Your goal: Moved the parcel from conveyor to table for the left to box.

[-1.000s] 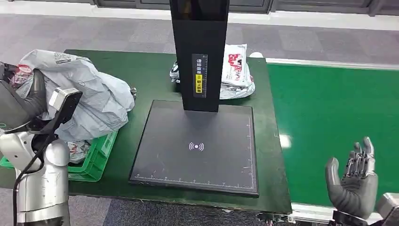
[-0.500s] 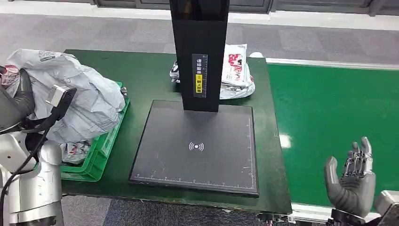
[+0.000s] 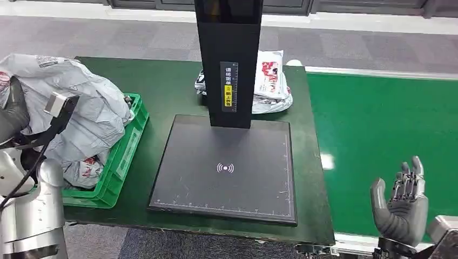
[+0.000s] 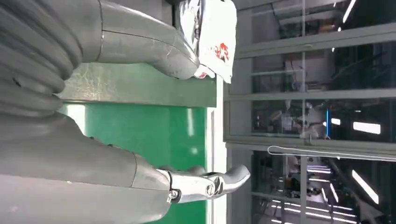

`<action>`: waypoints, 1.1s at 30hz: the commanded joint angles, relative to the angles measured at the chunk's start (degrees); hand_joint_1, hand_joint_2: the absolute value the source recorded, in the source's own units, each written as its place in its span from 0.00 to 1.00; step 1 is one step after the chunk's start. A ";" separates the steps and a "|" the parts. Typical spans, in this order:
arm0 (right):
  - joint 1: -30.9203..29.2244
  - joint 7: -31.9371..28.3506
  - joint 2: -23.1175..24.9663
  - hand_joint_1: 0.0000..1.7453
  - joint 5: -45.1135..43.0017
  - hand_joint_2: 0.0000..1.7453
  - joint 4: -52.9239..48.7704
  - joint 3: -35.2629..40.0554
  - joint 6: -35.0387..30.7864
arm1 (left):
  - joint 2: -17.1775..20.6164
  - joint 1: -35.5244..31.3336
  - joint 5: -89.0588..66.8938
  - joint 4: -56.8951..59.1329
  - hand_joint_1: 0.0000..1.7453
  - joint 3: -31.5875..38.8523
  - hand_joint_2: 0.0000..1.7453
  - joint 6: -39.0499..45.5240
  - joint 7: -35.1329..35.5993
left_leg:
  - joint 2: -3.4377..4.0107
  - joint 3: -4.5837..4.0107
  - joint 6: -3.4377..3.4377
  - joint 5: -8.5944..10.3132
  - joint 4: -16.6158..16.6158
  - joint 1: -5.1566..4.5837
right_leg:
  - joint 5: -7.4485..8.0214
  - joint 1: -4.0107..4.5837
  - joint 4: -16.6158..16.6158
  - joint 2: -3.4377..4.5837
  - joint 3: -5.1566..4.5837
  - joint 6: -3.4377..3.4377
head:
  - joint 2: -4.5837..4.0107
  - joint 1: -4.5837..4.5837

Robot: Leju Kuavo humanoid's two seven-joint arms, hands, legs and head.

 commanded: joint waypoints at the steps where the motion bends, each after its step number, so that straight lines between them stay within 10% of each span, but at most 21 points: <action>1: -1.83 0.17 -1.78 0.00 0.06 1.00 4.12 0.30 -0.20 | 0.36 -4.48 -1.31 3.50 1.00 3.01 1.00 -2.41 1.45 | -0.10 0.06 0.01 0.00 -0.03 0.11 | 0.03 0.11 -0.13 0.01 0.14 -0.03 | 0.00 0.02; 33: -1.46 0.59 -2.09 0.00 -0.35 1.00 3.93 -1.52 0.96 | 10.28 -6.54 -5.59 18.97 1.00 -10.18 1.00 -29.50 23.03 | -0.17 0.16 -0.05 0.07 -0.12 0.12 | 0.02 0.13 -0.20 -0.05 0.20 -0.04 | 0.00 0.00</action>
